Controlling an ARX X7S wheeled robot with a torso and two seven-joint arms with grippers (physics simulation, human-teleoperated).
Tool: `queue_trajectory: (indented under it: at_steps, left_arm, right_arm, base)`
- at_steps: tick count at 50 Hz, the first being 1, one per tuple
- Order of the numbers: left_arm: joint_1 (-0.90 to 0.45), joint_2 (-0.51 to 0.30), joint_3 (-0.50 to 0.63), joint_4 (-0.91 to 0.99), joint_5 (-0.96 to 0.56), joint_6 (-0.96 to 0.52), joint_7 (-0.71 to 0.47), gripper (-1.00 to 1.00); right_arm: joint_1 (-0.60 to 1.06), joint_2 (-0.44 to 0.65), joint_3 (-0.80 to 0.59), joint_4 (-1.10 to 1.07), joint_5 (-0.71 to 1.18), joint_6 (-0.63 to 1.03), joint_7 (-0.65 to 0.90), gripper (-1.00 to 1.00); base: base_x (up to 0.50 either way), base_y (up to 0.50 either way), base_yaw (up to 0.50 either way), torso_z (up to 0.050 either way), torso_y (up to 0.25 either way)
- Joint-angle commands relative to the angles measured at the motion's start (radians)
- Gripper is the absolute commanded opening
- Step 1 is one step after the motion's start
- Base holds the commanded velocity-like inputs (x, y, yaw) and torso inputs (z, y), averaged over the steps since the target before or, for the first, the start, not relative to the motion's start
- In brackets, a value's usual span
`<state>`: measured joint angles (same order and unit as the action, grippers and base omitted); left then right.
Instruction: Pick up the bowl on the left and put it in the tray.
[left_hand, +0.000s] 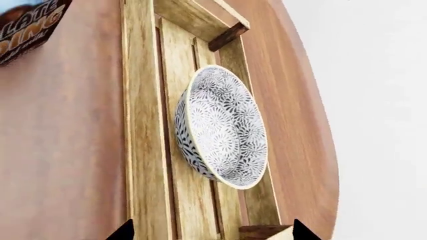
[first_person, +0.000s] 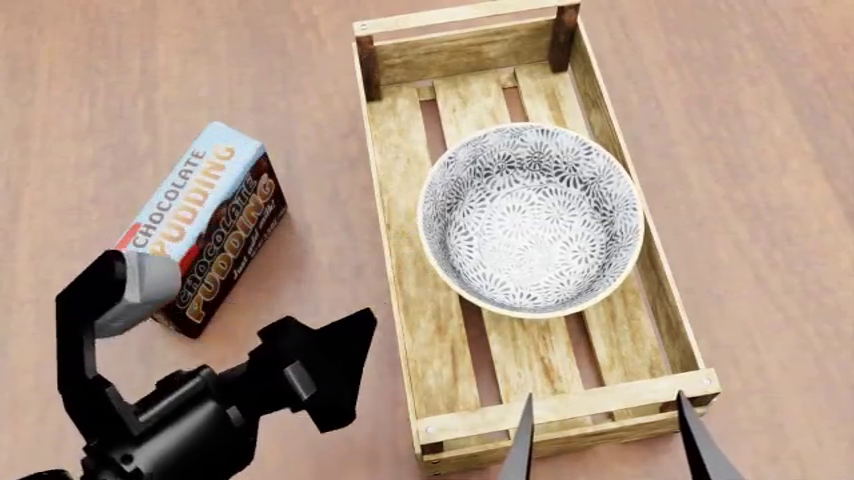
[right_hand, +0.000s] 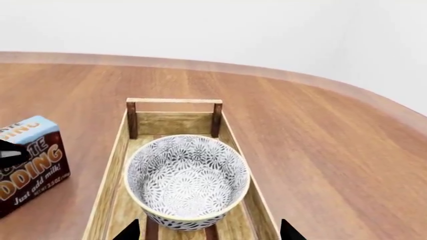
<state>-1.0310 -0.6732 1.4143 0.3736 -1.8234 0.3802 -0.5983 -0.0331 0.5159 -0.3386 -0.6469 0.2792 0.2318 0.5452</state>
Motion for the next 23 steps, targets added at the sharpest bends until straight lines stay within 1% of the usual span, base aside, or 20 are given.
queue_trajectory:
  at_steps: [1,3,5,6,7,11,12,15,16,17,21,23]
  left_arm:
    - [0.123,-0.059,0.015,0.017,0.215,0.104,0.056,1.00]
    - [0.139,-0.068,0.027,0.019,0.281,0.114,0.030,1.00]
    - [0.162,-0.077,0.031,0.030,0.286,0.127,0.045,1.00]
    - [0.180,-0.087,0.039,0.035,0.334,0.138,0.024,1.00]
    - [0.189,-0.092,0.041,0.041,0.343,0.144,0.027,1.00]
    - [0.219,-0.117,0.054,0.056,0.460,0.159,-0.030,1.00]
    - [0.222,-0.119,0.055,0.057,0.469,0.160,-0.035,1.00]
    - [0.248,-0.141,0.059,0.074,0.577,0.171,-0.100,1.00]
    - [0.251,-0.145,0.060,0.080,0.589,0.172,-0.107,1.00]
    - [0.262,-0.157,0.062,0.086,0.647,0.168,-0.152,1.00]
    - [0.276,-0.175,0.064,0.098,0.756,0.149,-0.232,1.00]
    - [0.288,-0.184,0.062,0.101,0.785,0.157,-0.249,1.00]
  right_arm:
    - [0.017,-0.032,-0.005,-0.010,-0.018,0.022,-0.022,1.00]
    - [0.018,-0.032,-0.008,-0.009,-0.020,0.023,-0.022,1.00]
    - [0.018,-0.032,-0.009,-0.011,-0.019,0.026,-0.021,1.00]
    - [0.019,-0.031,-0.010,-0.018,-0.019,0.031,-0.020,1.00]
    - [0.019,-0.030,-0.010,-0.021,-0.020,0.033,-0.019,1.00]
    - [0.020,-0.032,-0.014,-0.014,-0.022,0.028,-0.020,1.00]
    - [0.020,-0.032,-0.015,-0.014,-0.022,0.029,-0.019,1.00]
    - [0.023,-0.033,-0.019,-0.012,-0.025,0.030,-0.020,1.00]
    - [0.023,-0.033,-0.018,-0.011,-0.025,0.029,-0.020,1.00]
    - [0.023,-0.033,-0.019,-0.013,-0.024,0.031,-0.020,1.00]
    - [0.025,-0.033,-0.022,-0.012,-0.026,0.032,-0.020,1.00]
    - [0.025,-0.032,-0.022,-0.011,-0.025,0.030,-0.020,1.00]
  base:
    - [0.00,0.00,0.00,0.000,0.000]
    - [0.00,0.00,0.00,0.000,0.000]
    - [0.00,0.00,0.00,0.000,0.000]
    - [0.00,0.00,0.00,0.000,0.000]
    - [0.00,0.00,0.00,0.000,0.000]
    - [0.00,0.00,0.00,0.000,0.000]
    - [0.00,0.00,0.00,0.000,0.000]
    - [0.00,0.00,0.00,0.000,0.000]
    - [0.00,0.00,0.00,0.000,0.000]
    - [0.00,0.00,0.00,0.000,0.000]
    - [0.00,0.00,0.00,0.000,0.000]
    - [0.00,0.00,0.00,0.000,0.000]
